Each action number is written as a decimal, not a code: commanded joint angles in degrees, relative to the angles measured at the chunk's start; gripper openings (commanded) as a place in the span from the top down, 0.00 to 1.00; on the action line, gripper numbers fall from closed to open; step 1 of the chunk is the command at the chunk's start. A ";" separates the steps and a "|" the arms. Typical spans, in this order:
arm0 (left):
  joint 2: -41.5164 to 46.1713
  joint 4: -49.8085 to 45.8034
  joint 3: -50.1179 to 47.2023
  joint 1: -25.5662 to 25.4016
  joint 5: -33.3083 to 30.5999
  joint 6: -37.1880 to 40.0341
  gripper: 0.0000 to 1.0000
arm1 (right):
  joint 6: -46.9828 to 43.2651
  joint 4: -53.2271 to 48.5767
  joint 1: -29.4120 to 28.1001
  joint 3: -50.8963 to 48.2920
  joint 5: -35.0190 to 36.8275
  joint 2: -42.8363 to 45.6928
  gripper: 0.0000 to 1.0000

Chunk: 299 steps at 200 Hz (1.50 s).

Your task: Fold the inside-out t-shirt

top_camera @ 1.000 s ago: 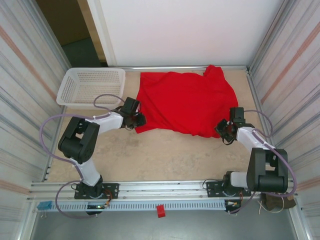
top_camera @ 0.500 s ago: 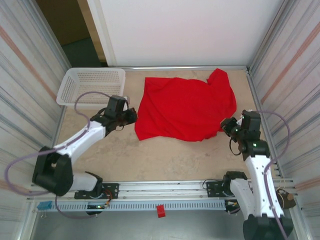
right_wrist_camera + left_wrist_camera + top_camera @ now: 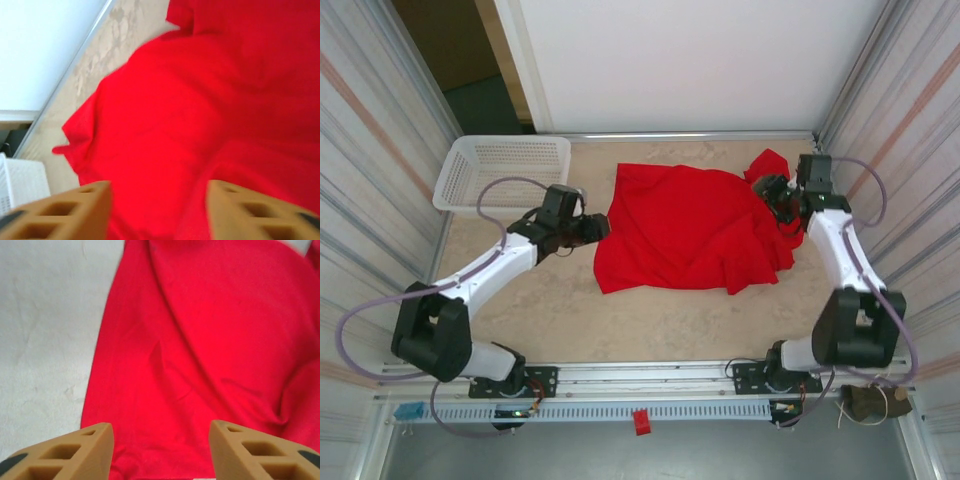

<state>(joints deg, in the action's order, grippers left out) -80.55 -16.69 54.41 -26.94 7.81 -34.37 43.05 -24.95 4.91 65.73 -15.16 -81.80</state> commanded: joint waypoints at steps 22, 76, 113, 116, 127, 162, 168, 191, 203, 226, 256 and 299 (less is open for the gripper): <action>0.77 -2.03 -5.04 -4.29 -2.41 0.12 0.35 | -4.08 -2.92 -0.21 -4.56 -0.98 10.71 0.38; -1.63 1.23 -10.48 -6.78 -5.50 -3.01 0.35 | -2.02 -11.53 -5.14 -25.74 4.58 31.68 0.34; -7.15 3.54 -9.47 -7.25 -6.38 -2.72 0.37 | 0.98 -13.21 -5.53 -33.22 4.23 38.45 0.33; -7.42 3.57 -9.35 -7.25 -6.72 -2.68 0.37 | 0.94 -13.32 -5.52 -33.44 4.11 38.54 0.33; -8.26 3.67 -8.95 -7.25 -7.59 -2.35 0.37 | 0.90 -13.77 -5.53 -34.02 4.00 39.07 0.34; -10.42 4.33 -8.23 -7.25 -9.54 -2.35 0.37 | 0.90 -14.47 -5.64 -34.03 4.51 39.92 0.33; -10.99 4.55 -8.11 -7.25 -9.70 -2.35 0.37 | 0.92 -14.56 -5.65 -33.95 4.69 39.80 0.33; -13.33 6.54 -7.40 -6.98 -9.44 -1.79 0.47 | 0.63 -14.96 -5.57 -34.13 6.30 39.11 0.29; -14.25 8.36 -7.41 -6.81 -9.09 -1.23 0.71 | 0.34 -15.13 -5.38 -33.86 8.20 38.75 0.23; -13.49 8.55 -6.95 -5.87 -8.87 -0.23 1.00 | -1.61 -14.96 -2.41 -32.66 9.50 36.73 0.19; -7.07 5.73 -7.45 -3.52 -9.52 1.74 1.00 | -4.14 -11.81 7.12 -32.44 4.09 32.47 0.19; 3.98 2.18 -10.34 3.78 -7.17 4.19 1.00 | -6.48 -7.09 13.11 -32.52 -5.30 25.54 0.22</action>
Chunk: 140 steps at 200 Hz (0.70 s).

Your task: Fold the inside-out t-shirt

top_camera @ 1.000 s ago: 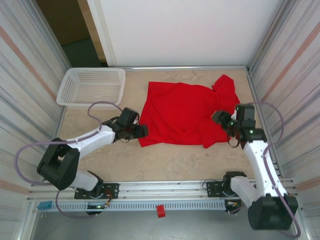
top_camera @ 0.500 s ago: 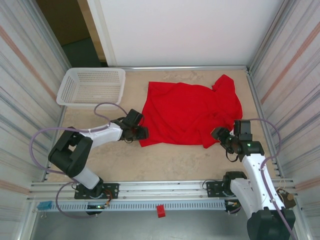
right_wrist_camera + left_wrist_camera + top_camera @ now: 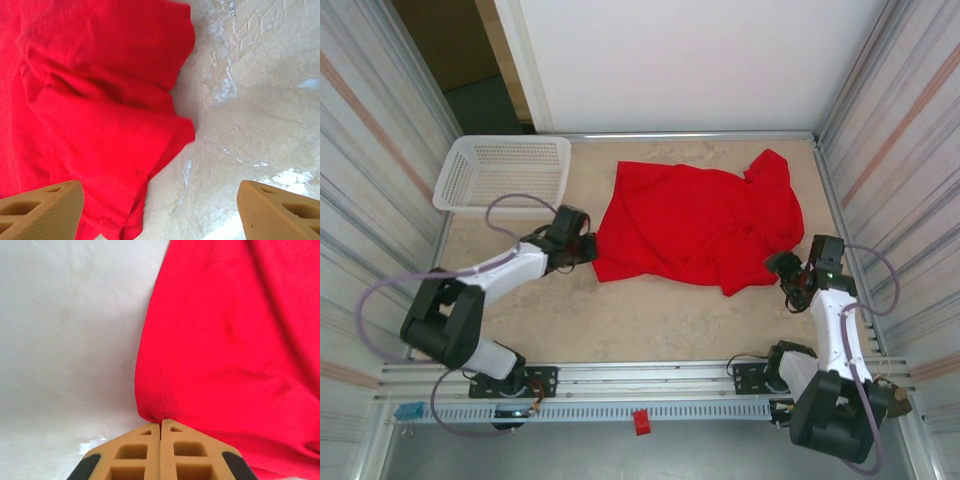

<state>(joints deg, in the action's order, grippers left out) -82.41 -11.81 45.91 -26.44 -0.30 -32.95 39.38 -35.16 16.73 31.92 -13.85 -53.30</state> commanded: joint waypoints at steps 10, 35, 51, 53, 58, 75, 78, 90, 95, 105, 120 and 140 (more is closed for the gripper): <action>7.17 -3.29 -2.29 4.75 1.67 3.17 1.00 | -2.29 4.74 1.21 0.37 -7.97 -4.63 0.23; 8.56 -3.65 -3.36 6.92 3.11 3.62 1.00 | -0.06 8.45 0.60 -1.96 -10.99 -6.52 0.23; 8.58 -3.57 -3.72 7.07 3.39 3.65 1.00 | 1.21 9.72 -1.61 -2.80 -11.09 -7.03 0.24; 8.58 -3.50 -3.79 7.03 3.44 3.61 1.00 | 1.29 9.79 -2.01 -2.82 -11.00 -7.11 0.24; 8.50 -3.40 -3.86 7.13 3.52 3.67 1.00 | 1.55 9.91 -3.07 -2.85 -10.51 -7.24 0.24; 8.41 -3.23 -3.99 7.15 3.56 3.73 1.00 | 2.49 11.01 -7.20 -3.22 -8.59 -7.82 0.26; 8.41 -3.17 -4.03 7.12 3.61 3.78 1.00 | 2.47 11.13 -7.90 -3.21 -8.22 -7.94 0.27; 8.32 -3.13 -4.01 7.21 3.61 3.90 1.00 | 2.61 11.58 -10.18 -3.23 -6.47 -8.71 0.27; 8.32 -3.13 -3.99 7.35 3.70 3.88 1.00 | 2.57 11.83 -10.90 -3.19 -5.66 -9.11 0.28; 8.29 -3.09 -4.00 7.40 3.81 4.00 1.00 | 2.38 12.04 -11.77 -2.97 -4.26 -9.87 0.28; 8.23 -2.96 -3.99 7.46 4.00 4.00 1.00 | 1.48 11.74 -12.62 -2.45 -1.19 -10.95 0.28; 7.98 -2.78 -3.90 7.52 4.33 3.84 1.00 | 0.61 12.31 -12.78 -2.09 0.18 -12.43 0.27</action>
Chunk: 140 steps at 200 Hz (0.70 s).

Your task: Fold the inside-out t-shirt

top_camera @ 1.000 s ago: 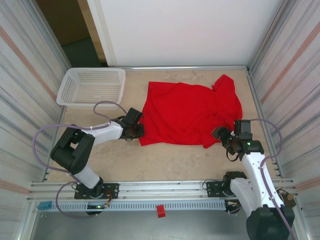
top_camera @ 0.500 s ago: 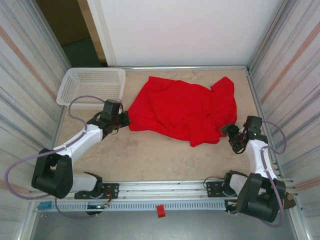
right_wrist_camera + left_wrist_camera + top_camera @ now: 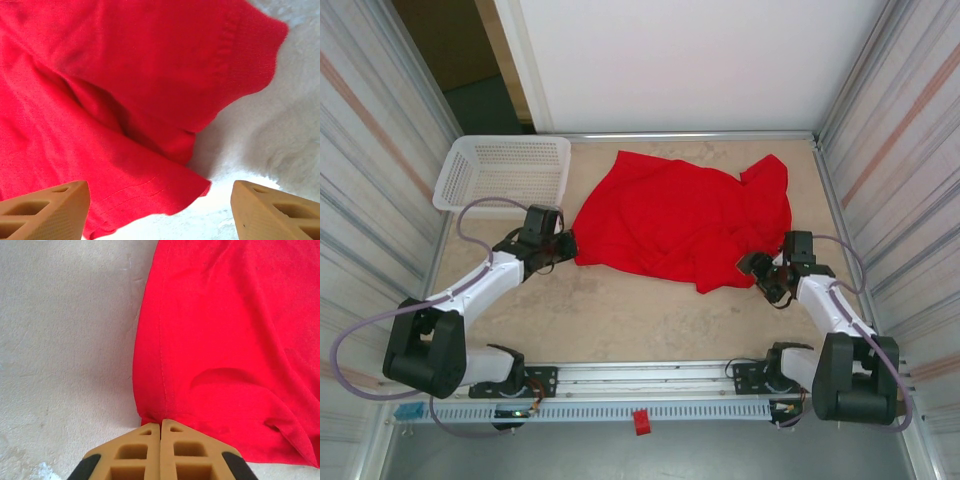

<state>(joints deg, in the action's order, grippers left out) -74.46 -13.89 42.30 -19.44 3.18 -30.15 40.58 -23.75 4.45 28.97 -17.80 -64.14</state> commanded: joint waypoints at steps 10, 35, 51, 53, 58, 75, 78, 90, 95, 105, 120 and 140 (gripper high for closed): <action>0.01 -0.54 -0.30 0.46 0.83 0.87 1.00 | -0.93 1.39 -0.61 1.32 3.76 -2.65 0.28; 0.10 -0.35 -0.52 0.46 0.98 0.75 1.00 | -1.52 2.27 -1.23 2.43 2.63 -4.79 0.34; 0.17 -0.41 -0.65 0.46 0.88 0.71 1.00 | -1.64 2.38 -1.97 3.01 2.18 -5.29 0.39; 0.18 -0.43 -0.64 0.46 0.93 0.71 1.00 | -1.64 2.39 -2.05 3.00 2.12 -5.29 0.40; 0.19 -0.44 -0.72 0.46 0.91 0.71 1.00 | -1.71 2.47 -2.23 2.97 1.99 -5.24 0.43; 0.28 -0.44 -0.82 0.47 0.79 0.64 1.00 | -2.08 1.58 -2.36 3.26 1.62 -4.60 0.73; 0.28 -0.44 -0.82 0.51 0.77 0.62 1.00 | -2.27 1.18 -2.34 3.39 1.55 -4.31 0.78; 0.43 -0.35 -0.74 0.70 0.79 0.63 1.00 | -3.14 -0.96 -2.20 4.31 1.55 -2.19 1.00; 0.53 -0.20 -0.69 1.03 1.02 0.75 1.00 | -3.64 -2.42 -1.74 5.17 1.17 -1.01 1.00; 0.94 -0.22 -0.16 1.99 1.75 1.14 1.00 | -4.80 -5.70 -0.50 7.70 0.34 2.10 1.00; 2.03 -0.99 1.64 4.23 2.74 2.16 1.00 | -6.43 -10.75 3.38 13.63 -0.32 7.06 1.00; 3.74 -1.39 5.21 8.05 4.90 2.83 1.00 | -7.35 -14.60 12.73 24.92 -4.59 11.16 1.00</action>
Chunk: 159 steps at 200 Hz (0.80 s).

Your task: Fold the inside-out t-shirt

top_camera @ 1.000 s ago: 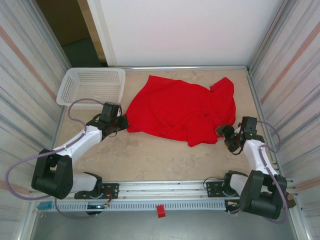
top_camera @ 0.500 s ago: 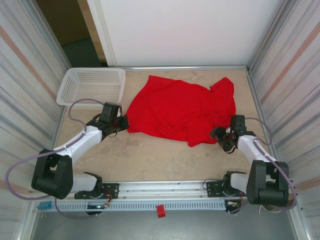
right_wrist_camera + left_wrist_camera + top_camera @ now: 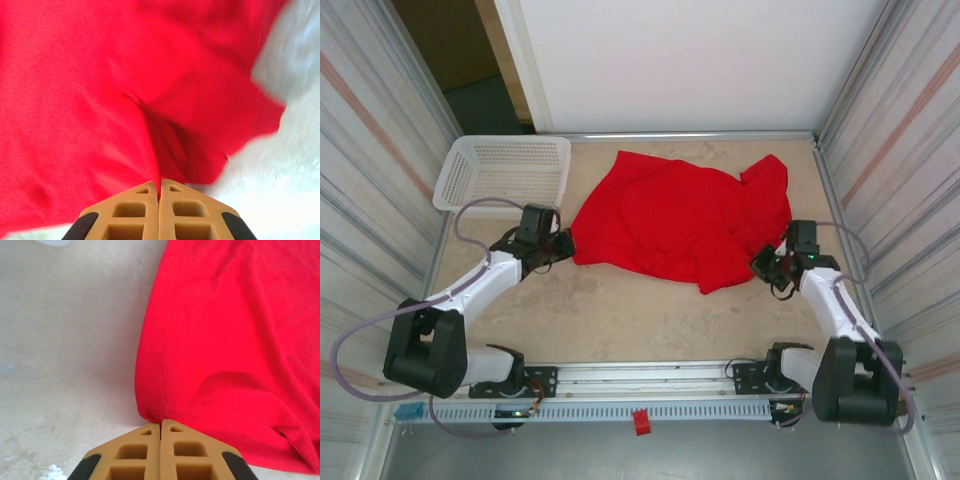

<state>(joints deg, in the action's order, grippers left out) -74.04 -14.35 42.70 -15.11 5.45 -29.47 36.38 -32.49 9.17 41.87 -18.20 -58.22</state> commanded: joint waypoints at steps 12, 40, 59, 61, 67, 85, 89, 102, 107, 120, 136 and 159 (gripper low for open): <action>4.13 -1.05 7.68 6.07 4.27 2.10 1.00 | -3.79 -8.85 11.10 20.93 -4.62 3.53 1.00; 5.94 -1.04 16.29 10.74 6.45 0.79 1.00 | 0.55 -5.70 12.29 34.84 -5.74 -1.43 1.00; 6.80 -0.21 22.41 13.52 6.84 -1.03 1.00 | 4.93 -2.67 14.80 42.71 -8.93 -5.13 1.00; 6.82 -0.12 23.06 13.75 6.94 -1.22 1.00 | 5.52 -2.31 14.97 43.50 -9.17 -5.41 1.00; 6.75 0.14 25.14 14.48 7.22 -1.67 1.00 | 6.92 -1.48 15.74 45.81 -10.39 -6.79 1.00; 6.46 0.48 31.52 16.51 8.54 -3.62 1.00 | 11.00 0.44 17.64 54.04 -13.06 -10.36 1.00; 6.38 0.66 33.03 16.91 8.75 -4.02 1.00 | 11.92 1.07 18.19 55.55 -13.60 -10.89 1.00; 6.45 1.19 37.96 17.81 9.10 -5.62 1.00 | 16.22 3.77 20.48 60.83 -15.97 -12.51 1.00; 6.46 1.42 39.84 17.99 9.07 -6.12 1.00 | 18.19 5.02 21.48 62.59 -17.04 -13.04 1.00; 6.45 1.99 44.90 18.01 8.93 -7.16 1.00 | 22.11 8.57 23.55 67.59 -18.45 -13.97 1.00; 6.07 2.88 50.87 18.01 8.79 -8.61 1.00 | 27.39 12.61 25.11 71.48 -19.73 -14.89 1.00; 4.78 2.45 58.82 18.04 8.63 -9.53 1.00 | 34.68 17.63 26.05 75.20 -21.34 -16.40 1.00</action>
<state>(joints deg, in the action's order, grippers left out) -68.99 -13.80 94.15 1.30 17.15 -36.38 60.23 -25.06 33.32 112.71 -39.11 -73.49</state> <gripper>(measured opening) 0.045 0.042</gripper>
